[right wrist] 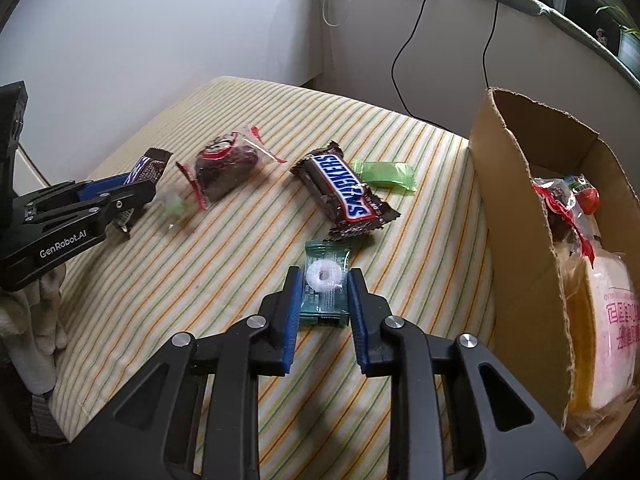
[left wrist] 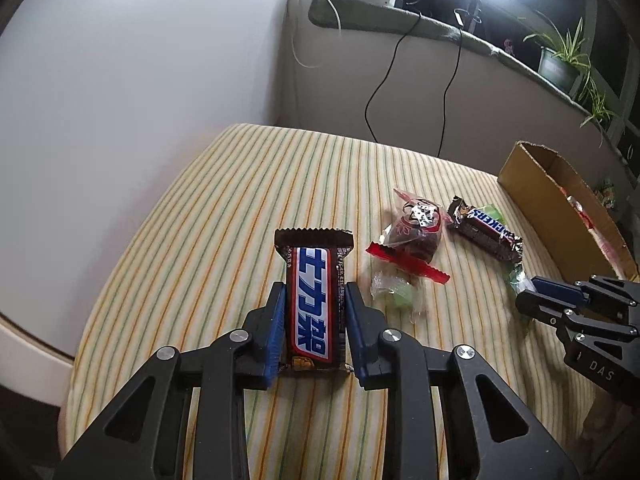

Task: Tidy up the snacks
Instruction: 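Grasp the blue-and-white candy bar with the left tool while the right tool grasps the green mint packet, then carry both items over the box and open both tools to drop them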

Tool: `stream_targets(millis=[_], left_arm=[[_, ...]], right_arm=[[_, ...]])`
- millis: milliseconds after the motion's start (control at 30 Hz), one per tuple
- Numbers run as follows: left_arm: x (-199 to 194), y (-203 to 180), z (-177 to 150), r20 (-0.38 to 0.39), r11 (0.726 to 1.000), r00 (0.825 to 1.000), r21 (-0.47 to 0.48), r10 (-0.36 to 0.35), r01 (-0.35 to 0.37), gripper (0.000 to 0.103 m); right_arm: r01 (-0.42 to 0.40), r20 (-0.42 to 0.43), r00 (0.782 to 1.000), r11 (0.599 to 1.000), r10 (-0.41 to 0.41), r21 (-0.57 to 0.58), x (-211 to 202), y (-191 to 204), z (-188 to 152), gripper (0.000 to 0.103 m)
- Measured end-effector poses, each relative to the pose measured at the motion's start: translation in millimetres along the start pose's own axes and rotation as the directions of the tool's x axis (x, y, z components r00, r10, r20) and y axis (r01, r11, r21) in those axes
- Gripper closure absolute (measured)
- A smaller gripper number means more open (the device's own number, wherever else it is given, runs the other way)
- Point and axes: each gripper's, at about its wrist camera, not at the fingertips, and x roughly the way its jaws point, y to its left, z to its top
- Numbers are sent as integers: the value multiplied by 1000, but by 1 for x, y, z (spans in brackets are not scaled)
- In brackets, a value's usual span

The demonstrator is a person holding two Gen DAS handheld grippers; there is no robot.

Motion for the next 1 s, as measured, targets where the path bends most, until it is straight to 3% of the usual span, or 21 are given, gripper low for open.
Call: stream_targets(millis=[400,633,1000], left_arm=[[-29,-8,2,51,998,997,-17,-51,52,76],[-46,-33,8,88,994,991,21,-105,104,76],[-60,-85,18,101,974,971,93,-217,208,76]], right_arm=[[-50,73,996,999,49,17,-40,-2,-1,80],[-67,127,990,997,63,34,-72,-14,-2,80],[-35,182,983,995,17,96,-109,-61,-11,80]])
